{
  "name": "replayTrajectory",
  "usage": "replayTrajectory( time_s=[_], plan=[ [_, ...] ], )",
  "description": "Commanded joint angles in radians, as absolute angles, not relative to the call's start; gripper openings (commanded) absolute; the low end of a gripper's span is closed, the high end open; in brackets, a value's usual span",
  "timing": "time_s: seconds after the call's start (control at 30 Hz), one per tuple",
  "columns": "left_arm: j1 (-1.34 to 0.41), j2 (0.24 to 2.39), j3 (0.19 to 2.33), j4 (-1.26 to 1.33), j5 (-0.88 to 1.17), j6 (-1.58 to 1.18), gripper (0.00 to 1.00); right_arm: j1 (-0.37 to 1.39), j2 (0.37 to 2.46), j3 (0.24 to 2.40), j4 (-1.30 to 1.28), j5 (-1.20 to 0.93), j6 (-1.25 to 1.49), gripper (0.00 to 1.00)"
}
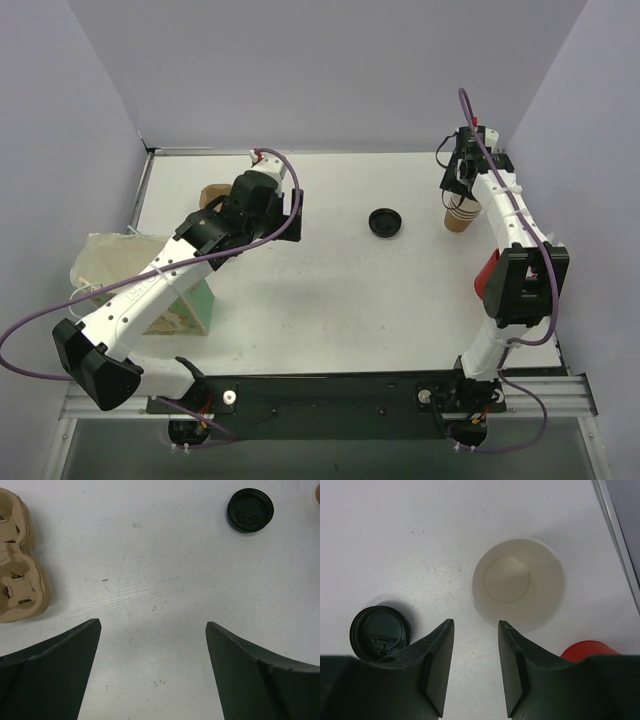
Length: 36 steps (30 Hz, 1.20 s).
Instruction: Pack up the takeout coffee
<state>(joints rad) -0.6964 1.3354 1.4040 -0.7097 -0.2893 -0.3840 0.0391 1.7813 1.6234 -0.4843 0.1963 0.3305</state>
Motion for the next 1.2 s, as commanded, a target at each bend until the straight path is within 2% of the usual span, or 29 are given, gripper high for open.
replayTrajectory(
  time_s=[0.0,0.43,1.0,1.17],
  plan=[
    [-0.689,1.316,1.416,-0.716,-0.285,-0.361,0.97,0.018,1.825,1.657,-0.465,0.153,0.288,0.35],
    [-0.687,1.344,1.457,-0.752,-0.291,-0.341,0.97,-0.037,1.899,1.695,-0.457,0.107,0.282,0.24],
    [-0.687,1.385,1.480,-0.761,-0.298,-0.333,0.97,-0.055,1.945,1.724,-0.469,0.080,0.287,0.22],
    [-0.687,1.381,1.477,-0.764,-0.308,-0.328,0.97,-0.058,1.953,1.740,-0.480,0.083,0.290,0.16]
  ],
)
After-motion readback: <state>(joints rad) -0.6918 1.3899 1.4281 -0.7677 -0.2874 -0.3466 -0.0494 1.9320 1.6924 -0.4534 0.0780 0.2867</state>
